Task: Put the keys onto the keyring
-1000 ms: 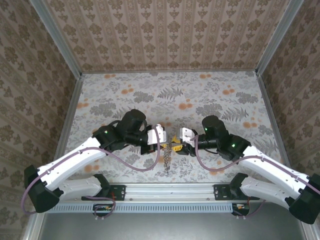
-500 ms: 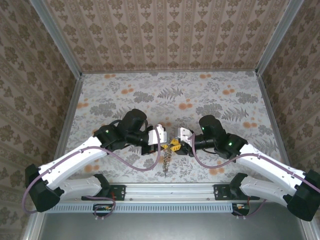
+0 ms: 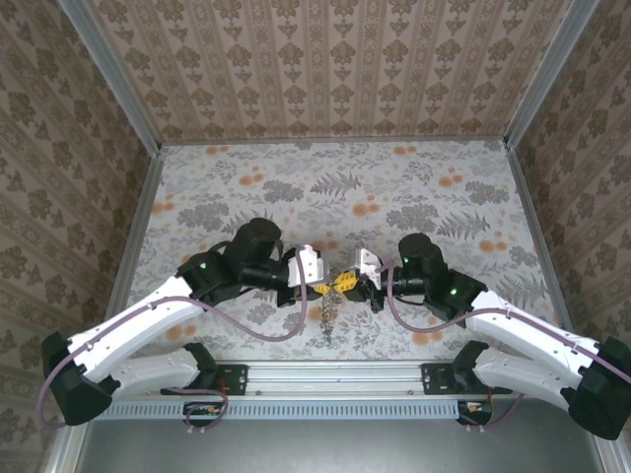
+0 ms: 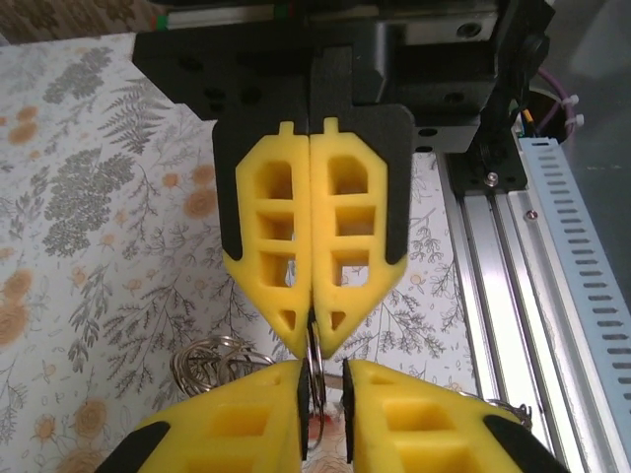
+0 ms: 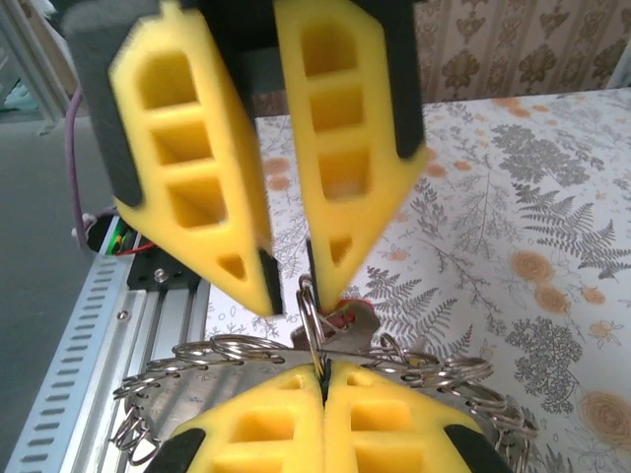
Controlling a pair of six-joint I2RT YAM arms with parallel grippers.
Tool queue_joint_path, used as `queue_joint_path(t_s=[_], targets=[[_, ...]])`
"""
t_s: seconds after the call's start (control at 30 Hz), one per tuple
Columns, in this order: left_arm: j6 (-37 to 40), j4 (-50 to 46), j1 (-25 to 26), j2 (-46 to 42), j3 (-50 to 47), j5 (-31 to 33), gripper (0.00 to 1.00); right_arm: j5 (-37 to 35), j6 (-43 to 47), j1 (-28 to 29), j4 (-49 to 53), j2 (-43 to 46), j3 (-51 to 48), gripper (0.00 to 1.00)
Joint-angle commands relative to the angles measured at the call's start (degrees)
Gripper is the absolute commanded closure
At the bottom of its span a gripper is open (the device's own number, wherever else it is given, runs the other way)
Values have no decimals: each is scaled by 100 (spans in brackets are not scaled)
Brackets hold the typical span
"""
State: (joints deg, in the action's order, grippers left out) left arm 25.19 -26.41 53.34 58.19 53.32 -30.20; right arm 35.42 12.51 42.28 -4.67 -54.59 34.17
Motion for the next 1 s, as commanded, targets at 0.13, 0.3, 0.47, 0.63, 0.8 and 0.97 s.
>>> queue_joint_path(t_s=[0.13, 0.3, 0.47, 0.63, 0.8, 0.97], targets=[[-449, 505, -86, -335, -365, 39, 78, -109, -1084, 36, -2159, 211, -470, 100], [-546, 692, -102, -327, -418, 128, 73, -87, -1190, 58, -2352, 229, -551, 100], [-562, 816, -99, -256, -397, 130, 76, -75, -1173, 76, -2381, 225, -553, 100], [-400, 634, -101, -256, -262, 92, 100, -64, -968, 129, -2101, 215, -522, 100], [-85, -24, -102, -177, 53, 190, 100, -185, 221, 182, -320, 331, -46, 97], [201, -643, -94, 77, 399, 170, 100, -369, 1218, 200, 1139, 315, 466, 80]])
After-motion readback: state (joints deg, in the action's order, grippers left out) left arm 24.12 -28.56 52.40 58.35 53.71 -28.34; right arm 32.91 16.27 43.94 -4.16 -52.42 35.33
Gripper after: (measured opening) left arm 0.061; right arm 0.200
